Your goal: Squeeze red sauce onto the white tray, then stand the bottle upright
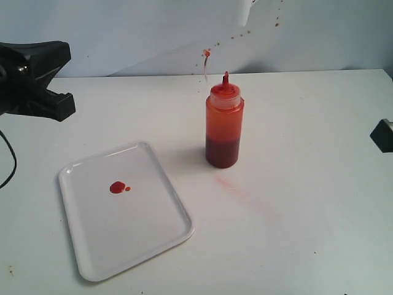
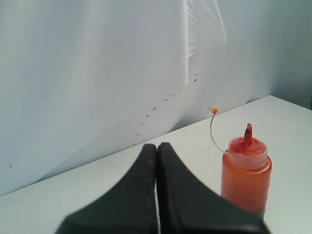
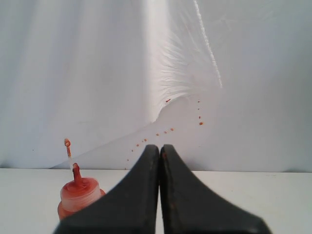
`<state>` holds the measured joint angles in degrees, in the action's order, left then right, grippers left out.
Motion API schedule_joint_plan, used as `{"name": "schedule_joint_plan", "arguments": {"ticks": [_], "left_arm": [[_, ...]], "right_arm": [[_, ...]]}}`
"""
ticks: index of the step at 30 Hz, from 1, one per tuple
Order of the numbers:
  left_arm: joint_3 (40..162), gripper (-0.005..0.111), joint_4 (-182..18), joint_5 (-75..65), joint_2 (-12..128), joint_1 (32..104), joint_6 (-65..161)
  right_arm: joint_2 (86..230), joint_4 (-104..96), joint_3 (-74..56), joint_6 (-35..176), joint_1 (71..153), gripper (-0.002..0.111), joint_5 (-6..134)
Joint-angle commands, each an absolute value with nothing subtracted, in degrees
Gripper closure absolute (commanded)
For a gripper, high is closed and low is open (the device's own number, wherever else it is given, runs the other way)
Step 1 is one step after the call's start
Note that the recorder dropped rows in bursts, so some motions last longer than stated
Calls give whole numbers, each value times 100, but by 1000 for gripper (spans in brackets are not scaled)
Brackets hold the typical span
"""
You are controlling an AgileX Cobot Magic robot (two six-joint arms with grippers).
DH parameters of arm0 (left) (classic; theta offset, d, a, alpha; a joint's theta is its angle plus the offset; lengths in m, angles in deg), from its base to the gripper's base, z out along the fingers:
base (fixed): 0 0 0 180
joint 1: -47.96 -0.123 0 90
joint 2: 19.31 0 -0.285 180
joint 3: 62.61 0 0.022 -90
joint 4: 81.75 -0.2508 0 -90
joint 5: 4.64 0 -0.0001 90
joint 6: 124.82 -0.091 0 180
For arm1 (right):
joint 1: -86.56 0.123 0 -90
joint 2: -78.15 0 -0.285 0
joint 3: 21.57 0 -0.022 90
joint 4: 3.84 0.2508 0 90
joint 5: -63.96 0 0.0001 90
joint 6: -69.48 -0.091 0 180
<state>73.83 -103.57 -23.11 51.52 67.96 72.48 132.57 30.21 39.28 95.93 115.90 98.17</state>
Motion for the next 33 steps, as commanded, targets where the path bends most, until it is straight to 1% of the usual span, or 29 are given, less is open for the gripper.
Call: {"name": "schedule_joint_plan", "arguments": {"ticks": [1,18,20,24,26,29,33], "left_arm": [[7370,107,-10319,-2287,5109,6794,7297],[7370,107,-10329,-2287,5109,6794,7234],[7370,107,-10329,-1920,4961,6794,7308],[7370,107,-10284,683,3981,6794,7318],[7360,107,-10362,1187,3349,6794,7318],[7021,107,-10601,473,2416,6665,7337],[6292,107,-10214,-595,1511,6188,7600]], "right_arm": [[13226,3027,3955,9608,11571,108,9862],[13226,3001,3955,9608,11571,108,9862],[13226,3001,3955,9608,11571,108,9862],[13226,3001,3955,9608,11571,108,9862],[13226,3001,3955,9608,11571,108,9862],[13226,3001,3955,9608,11571,108,9862],[13226,3001,3955,9608,11571,108,9862]]}}
